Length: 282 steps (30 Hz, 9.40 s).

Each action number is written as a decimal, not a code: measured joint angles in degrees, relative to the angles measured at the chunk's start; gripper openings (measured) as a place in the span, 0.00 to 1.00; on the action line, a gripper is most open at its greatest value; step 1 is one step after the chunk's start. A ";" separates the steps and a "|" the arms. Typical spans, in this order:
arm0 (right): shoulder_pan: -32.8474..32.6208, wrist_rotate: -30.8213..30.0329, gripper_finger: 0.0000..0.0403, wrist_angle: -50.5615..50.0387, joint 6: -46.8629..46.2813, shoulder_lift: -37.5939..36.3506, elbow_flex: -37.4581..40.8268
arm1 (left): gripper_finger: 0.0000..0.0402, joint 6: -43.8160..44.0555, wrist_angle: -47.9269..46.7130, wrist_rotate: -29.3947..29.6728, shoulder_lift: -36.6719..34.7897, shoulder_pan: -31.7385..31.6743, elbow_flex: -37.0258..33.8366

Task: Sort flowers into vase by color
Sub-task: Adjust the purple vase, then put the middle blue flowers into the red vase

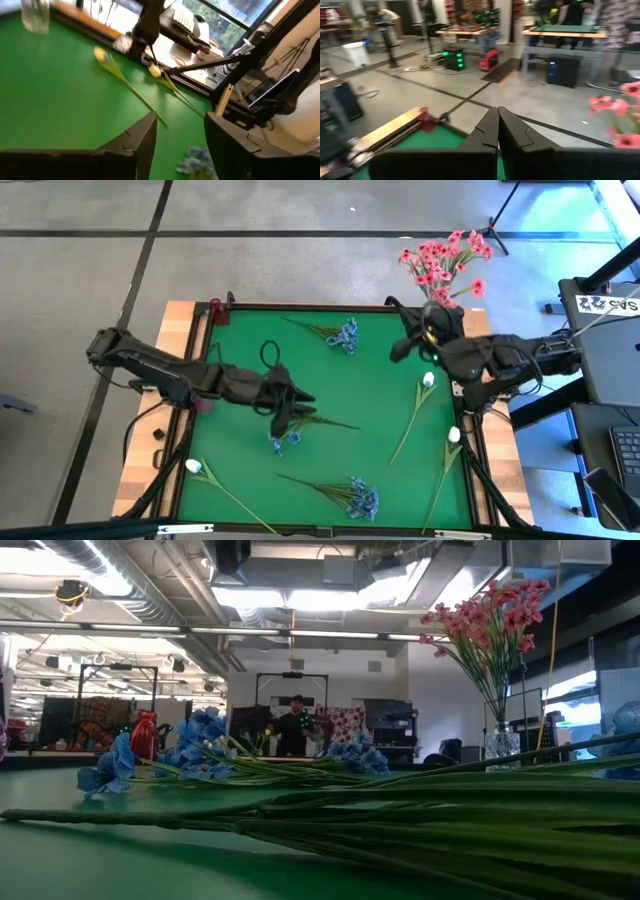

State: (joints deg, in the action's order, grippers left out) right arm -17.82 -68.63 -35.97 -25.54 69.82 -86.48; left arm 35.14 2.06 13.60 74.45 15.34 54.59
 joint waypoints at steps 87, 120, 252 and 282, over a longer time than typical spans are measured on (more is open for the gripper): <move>-22.50 14.73 0.58 -17.75 -19.23 4.52 -0.02 | 0.54 -9.58 -86.56 -21.69 17.84 -22.72 -4.07; -21.53 15.55 0.58 -16.39 -22.67 5.11 -0.02 | 0.35 -21.36 -92.16 -19.31 18.28 -25.85 -10.16; 12.22 49.06 0.58 -30.95 28.97 9.03 -16.69 | 0.54 110.44 -49.26 24.36 42.51 4.71 30.82; 16.74 53.88 0.58 -37.27 34.82 4.63 -16.92 | 0.54 106.34 -56.19 8.08 45.05 0.76 31.52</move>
State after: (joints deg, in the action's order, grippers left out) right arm -1.08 -14.74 -73.23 9.28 74.46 -103.40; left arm 141.48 -54.13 21.68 119.50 16.10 86.11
